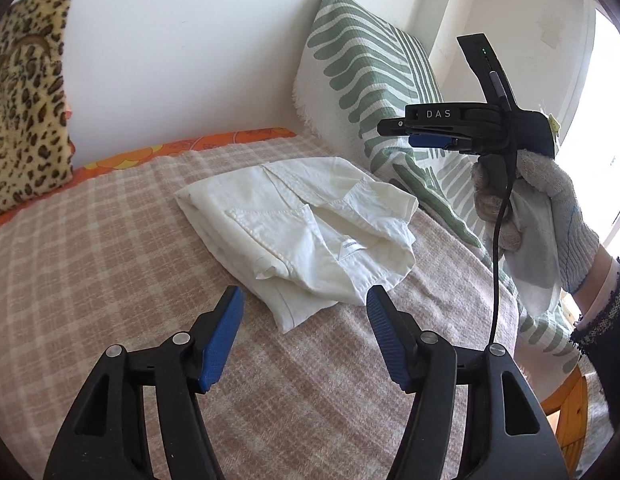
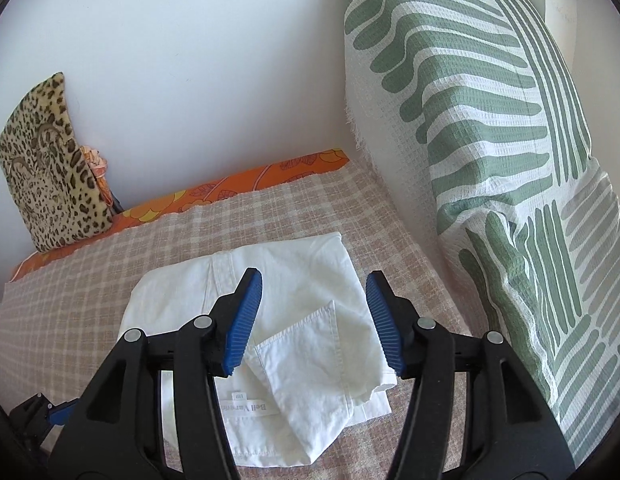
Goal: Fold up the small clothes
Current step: 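Open both grippers and pull them back from the folded shirt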
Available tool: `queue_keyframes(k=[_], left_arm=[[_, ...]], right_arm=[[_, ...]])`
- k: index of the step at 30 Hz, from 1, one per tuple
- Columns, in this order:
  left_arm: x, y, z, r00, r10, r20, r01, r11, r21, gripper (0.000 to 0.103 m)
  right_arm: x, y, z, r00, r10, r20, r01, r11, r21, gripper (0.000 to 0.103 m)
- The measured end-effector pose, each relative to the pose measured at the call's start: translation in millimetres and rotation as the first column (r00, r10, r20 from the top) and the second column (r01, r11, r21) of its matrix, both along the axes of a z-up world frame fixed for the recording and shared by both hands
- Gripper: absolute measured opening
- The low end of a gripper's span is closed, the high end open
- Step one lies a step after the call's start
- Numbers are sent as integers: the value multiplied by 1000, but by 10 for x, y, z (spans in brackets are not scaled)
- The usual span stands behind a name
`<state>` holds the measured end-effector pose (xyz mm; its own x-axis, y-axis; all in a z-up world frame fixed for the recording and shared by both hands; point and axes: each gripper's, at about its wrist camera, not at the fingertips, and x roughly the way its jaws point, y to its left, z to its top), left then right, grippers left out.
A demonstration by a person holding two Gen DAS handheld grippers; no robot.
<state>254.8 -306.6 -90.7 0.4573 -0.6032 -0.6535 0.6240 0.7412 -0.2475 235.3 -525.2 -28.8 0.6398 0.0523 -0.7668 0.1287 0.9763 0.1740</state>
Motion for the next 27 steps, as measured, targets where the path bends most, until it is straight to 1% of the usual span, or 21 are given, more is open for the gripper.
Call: queue_keyframes(k=[6, 8, 12, 14, 16, 19, 22, 23, 27], left_arm=[[-233, 151, 216, 998, 9, 58, -8, 1000, -18, 75], [-308, 180, 268, 997, 16, 75, -15, 1000, -16, 78], [-446, 220, 336, 995, 25, 100, -25, 1000, -4, 80], [-521, 227, 359, 994, 28, 110, -30, 1000, 11, 80], [-602, 232, 382, 991, 31, 129, -35, 999, 28, 80], [-695, 248, 407, 987, 30, 156, -37, 998, 42, 82], [-752, 274, 428, 986, 42, 163, -50, 998, 43, 83], [-762, 277, 431, 985, 49, 164, -58, 997, 49, 84], [-798, 259, 430, 981, 74, 177, -90, 992, 88, 85]], right_arm=[[-421, 156, 173, 999, -14, 47, 13, 1000, 10, 68], [-565, 220, 211, 998, -13, 63, 13, 1000, 1, 74], [-869, 330, 278, 994, -22, 106, 24, 1000, -20, 80], [-998, 381, 310, 991, -33, 130, 40, 998, -45, 88], [-1112, 418, 340, 988, -33, 150, 42, 998, -56, 89], [-1238, 431, 376, 985, -42, 170, 53, 997, -59, 95], [-1329, 445, 408, 982, -46, 182, 61, 995, -79, 97], [-1343, 448, 415, 982, -45, 184, 61, 994, -85, 97], [-1388, 456, 424, 982, -42, 185, 61, 994, -96, 98]])
